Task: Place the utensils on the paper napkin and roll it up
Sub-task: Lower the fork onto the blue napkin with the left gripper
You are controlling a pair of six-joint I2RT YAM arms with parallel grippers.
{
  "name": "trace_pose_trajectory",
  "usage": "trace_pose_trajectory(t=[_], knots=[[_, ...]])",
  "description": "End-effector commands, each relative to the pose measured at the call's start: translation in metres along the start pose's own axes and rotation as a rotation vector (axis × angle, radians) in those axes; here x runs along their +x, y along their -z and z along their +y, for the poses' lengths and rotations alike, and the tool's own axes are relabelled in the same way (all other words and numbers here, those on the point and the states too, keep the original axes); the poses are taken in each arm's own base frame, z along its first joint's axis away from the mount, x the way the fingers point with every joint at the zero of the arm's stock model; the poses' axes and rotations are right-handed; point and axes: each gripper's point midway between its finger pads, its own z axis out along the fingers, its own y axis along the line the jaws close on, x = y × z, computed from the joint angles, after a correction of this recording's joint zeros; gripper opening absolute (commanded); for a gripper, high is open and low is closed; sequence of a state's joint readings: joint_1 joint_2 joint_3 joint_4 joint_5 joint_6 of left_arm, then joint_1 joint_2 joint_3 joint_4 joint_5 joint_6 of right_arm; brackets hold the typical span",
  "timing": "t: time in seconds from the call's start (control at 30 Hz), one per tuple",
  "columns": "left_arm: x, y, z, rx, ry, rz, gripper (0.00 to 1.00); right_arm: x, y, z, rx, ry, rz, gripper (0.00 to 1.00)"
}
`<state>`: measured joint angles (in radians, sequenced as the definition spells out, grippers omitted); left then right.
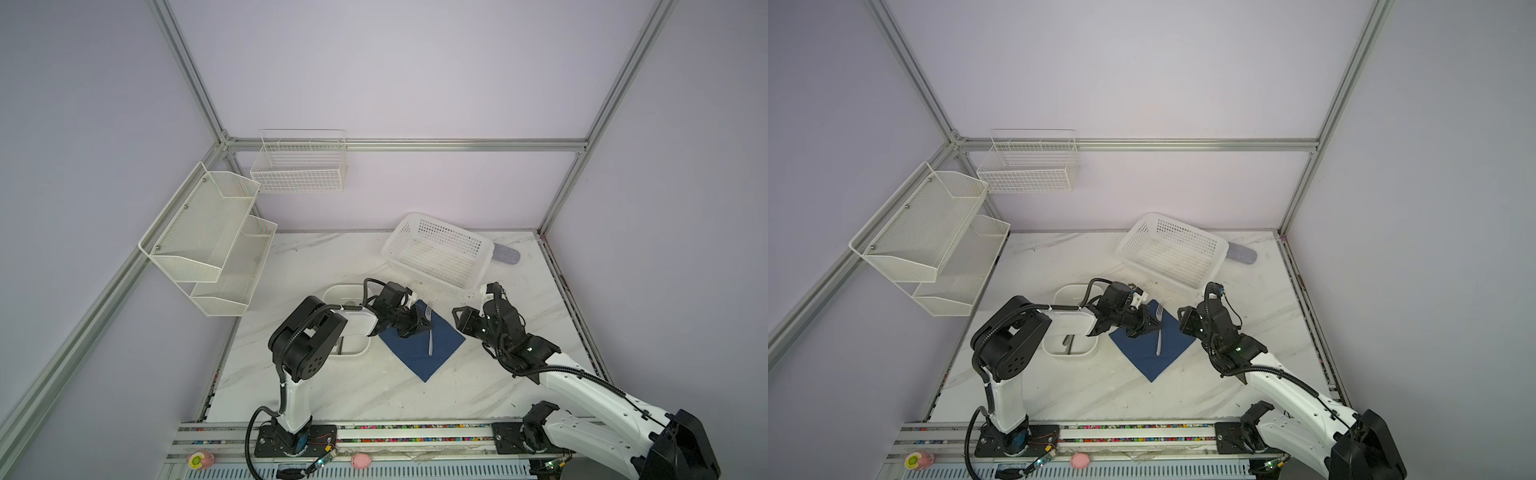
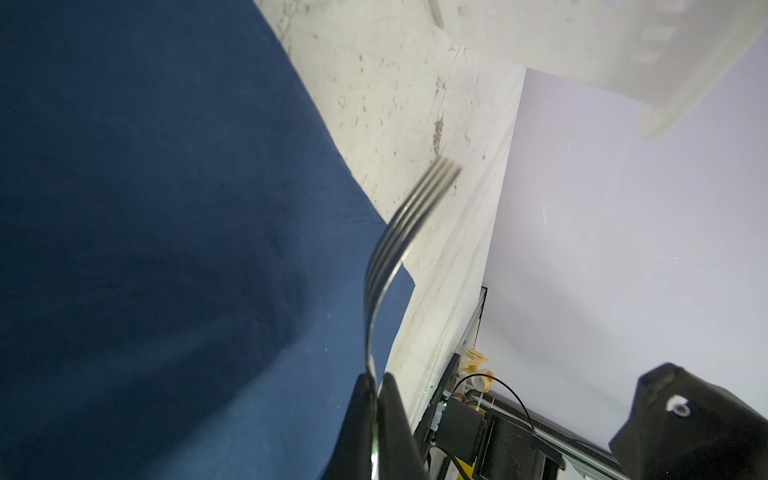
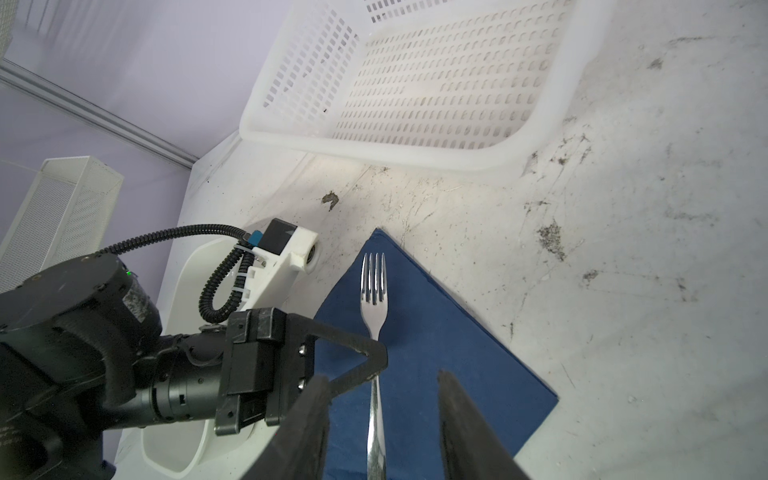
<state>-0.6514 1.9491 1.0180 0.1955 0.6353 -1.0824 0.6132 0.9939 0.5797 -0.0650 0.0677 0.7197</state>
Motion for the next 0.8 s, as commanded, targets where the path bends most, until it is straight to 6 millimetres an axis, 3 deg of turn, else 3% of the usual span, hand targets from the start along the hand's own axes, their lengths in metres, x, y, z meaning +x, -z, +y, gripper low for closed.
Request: trace_pose_trajectory(t=[0.0,0.77], knots=[[-0.021,-0.002,-0.040,0.068,-0.061,-0.039,0.01,-0.007,0.001,0.002,0.011,0.008,-0.016,0.45],[-0.023,-0.018,-0.020,0.000,-0.046,-0.011,0.02,-0.002,-0.007,0.005,0.008,0.027,0.018,0.45]])
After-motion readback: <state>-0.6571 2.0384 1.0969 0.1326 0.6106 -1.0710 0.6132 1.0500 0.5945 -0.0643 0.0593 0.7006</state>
